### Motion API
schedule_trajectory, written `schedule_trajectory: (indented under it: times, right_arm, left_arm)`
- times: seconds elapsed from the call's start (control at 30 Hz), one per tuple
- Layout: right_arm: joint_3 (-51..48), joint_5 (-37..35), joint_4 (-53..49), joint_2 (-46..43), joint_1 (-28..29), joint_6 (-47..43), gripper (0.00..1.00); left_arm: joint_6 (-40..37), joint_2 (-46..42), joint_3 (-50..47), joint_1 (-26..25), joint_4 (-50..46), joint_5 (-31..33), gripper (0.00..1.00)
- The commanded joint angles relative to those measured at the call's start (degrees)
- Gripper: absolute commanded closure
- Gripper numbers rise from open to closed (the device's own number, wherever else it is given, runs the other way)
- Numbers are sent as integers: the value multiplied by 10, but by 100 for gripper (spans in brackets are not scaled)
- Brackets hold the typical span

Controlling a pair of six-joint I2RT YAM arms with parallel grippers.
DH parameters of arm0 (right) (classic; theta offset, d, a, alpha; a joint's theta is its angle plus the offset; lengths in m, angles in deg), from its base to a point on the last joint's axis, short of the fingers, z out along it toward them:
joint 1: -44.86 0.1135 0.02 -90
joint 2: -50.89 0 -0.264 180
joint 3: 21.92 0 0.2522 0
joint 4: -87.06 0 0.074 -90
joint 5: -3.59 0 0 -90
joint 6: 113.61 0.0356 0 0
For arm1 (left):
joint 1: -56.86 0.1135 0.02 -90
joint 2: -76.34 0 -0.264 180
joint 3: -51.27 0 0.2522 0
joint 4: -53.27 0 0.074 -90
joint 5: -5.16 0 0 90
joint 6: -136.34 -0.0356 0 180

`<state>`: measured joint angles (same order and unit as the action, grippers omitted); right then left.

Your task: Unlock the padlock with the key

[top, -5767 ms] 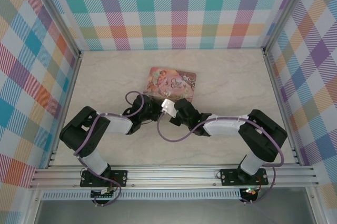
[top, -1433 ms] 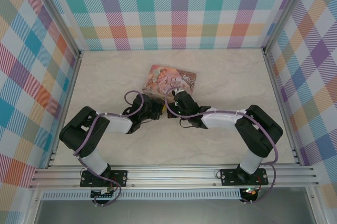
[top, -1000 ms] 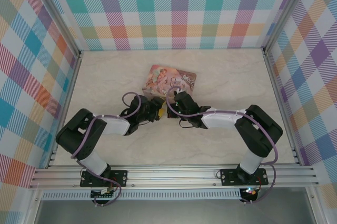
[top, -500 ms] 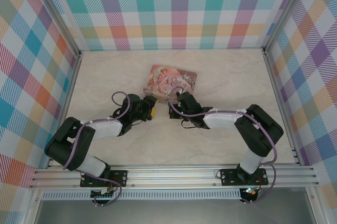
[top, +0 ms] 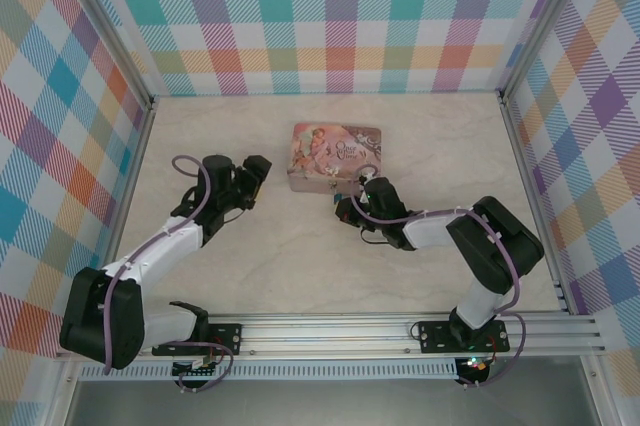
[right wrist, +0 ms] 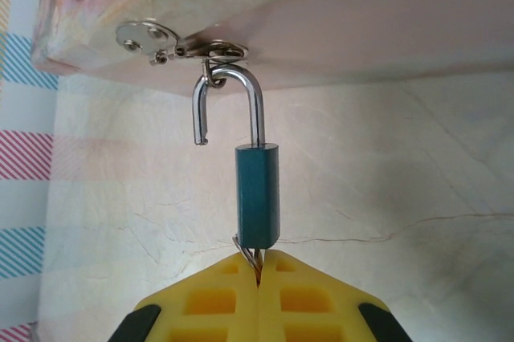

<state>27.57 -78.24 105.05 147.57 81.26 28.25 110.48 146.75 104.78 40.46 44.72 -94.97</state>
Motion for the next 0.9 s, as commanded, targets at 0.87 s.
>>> schedule_trajectory:
  times: [0.87]
  right_arm:
    - [-108,163,336,141,-150,160,100]
  left_arm:
    - [-46,39,98,27,-25,-28,18]
